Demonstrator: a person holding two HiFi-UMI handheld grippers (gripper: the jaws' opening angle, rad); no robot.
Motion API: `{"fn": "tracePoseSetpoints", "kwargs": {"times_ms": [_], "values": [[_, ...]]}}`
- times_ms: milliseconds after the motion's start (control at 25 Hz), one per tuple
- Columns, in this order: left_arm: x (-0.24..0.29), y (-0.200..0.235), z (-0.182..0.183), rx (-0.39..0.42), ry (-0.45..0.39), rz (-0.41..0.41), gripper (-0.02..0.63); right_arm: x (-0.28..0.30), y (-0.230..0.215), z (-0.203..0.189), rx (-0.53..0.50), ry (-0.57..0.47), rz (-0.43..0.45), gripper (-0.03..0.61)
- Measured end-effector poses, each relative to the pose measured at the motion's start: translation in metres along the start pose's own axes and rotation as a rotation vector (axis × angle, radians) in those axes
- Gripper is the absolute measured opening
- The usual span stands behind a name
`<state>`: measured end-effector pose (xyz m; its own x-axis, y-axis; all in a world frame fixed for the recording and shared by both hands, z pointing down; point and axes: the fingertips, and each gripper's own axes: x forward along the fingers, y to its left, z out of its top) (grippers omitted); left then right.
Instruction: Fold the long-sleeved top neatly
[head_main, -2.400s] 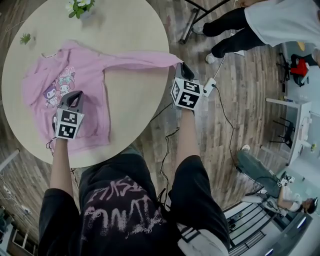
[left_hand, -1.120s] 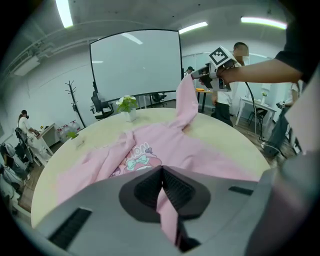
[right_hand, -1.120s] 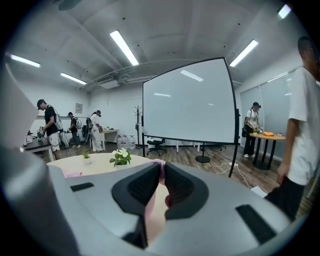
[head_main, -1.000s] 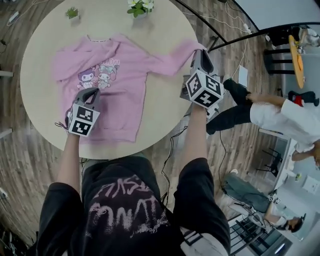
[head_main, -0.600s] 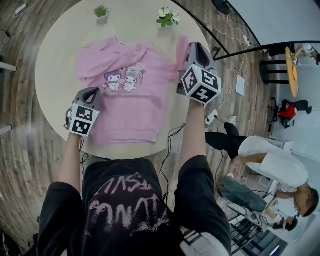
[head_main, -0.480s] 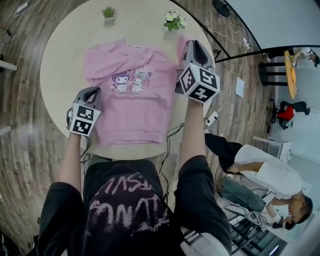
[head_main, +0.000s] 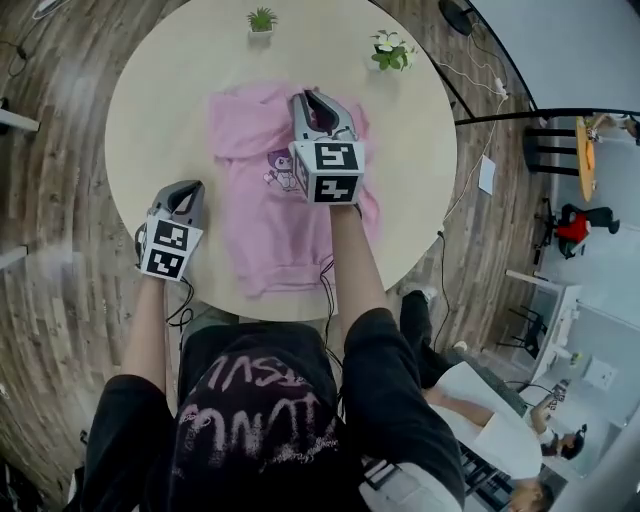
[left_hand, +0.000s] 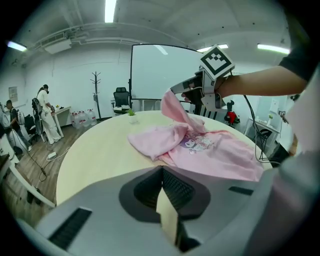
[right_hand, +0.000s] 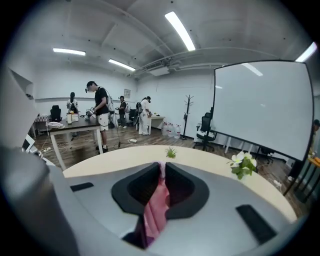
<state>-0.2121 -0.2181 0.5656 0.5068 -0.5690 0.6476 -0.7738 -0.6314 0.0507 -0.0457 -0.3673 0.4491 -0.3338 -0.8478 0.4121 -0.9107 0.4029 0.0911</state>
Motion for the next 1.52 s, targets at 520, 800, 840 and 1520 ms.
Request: {"fn": "tracePoseSetpoints", "kwargs": {"times_ms": [520, 800, 840, 1520], "values": [[0.016, 0.004, -0.008, 0.018, 0.023, -0.045, 0.012, 0.009, 0.046, -0.054, 0.082, 0.087, 0.144, 0.221], [0.021, -0.018, 0.005, 0.072, 0.021, -0.074, 0.012, -0.049, -0.010, -0.066, 0.092, 0.063, -0.011, 0.015], [0.020, -0.024, 0.006, 0.083, 0.025, -0.079, 0.012, -0.060, -0.016, -0.071, 0.102, 0.066, -0.018, 0.006], [-0.015, -0.169, -0.019, 0.279, 0.103, -0.103, 0.012, -0.266, -0.033, -0.212, 0.152, 0.158, 0.042, 0.011]]}}
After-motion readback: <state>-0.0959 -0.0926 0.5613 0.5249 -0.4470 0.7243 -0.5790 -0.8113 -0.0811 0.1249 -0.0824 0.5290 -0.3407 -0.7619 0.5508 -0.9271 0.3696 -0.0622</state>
